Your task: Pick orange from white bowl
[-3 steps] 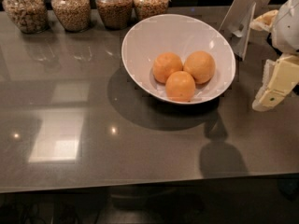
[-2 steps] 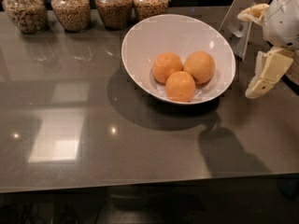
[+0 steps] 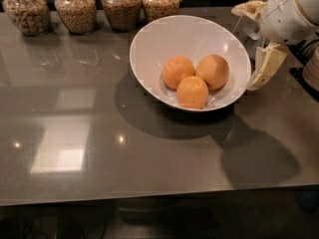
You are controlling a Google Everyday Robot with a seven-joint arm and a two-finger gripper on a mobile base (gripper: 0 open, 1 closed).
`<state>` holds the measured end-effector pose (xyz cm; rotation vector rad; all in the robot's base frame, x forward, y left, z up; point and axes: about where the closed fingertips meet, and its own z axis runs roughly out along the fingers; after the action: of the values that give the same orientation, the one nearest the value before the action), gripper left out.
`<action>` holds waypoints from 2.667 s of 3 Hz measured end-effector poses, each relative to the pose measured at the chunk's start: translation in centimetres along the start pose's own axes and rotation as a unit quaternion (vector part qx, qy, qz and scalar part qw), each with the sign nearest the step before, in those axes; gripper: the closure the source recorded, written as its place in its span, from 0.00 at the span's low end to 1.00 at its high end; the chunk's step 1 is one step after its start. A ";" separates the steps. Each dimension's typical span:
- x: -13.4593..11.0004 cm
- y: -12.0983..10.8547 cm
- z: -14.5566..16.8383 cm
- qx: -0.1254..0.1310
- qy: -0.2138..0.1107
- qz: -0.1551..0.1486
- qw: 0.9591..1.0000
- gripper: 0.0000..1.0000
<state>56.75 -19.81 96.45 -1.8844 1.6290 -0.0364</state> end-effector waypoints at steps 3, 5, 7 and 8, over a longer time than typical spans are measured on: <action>-1.9 -1.6 5.3 -0.033 -0.049 -0.031 0.998 0.22; -1.6 -0.3 7.8 -0.067 -0.046 -0.040 0.996 0.23; -0.8 0.2 9.6 -0.088 -0.038 -0.052 0.994 0.26; -0.2 0.4 10.5 -0.096 -0.028 -0.062 0.993 0.27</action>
Offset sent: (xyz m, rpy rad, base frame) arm 0.0388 0.0462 -0.0231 0.0582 0.0269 0.1375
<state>60.71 -15.02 88.01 -2.1107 1.5228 0.1252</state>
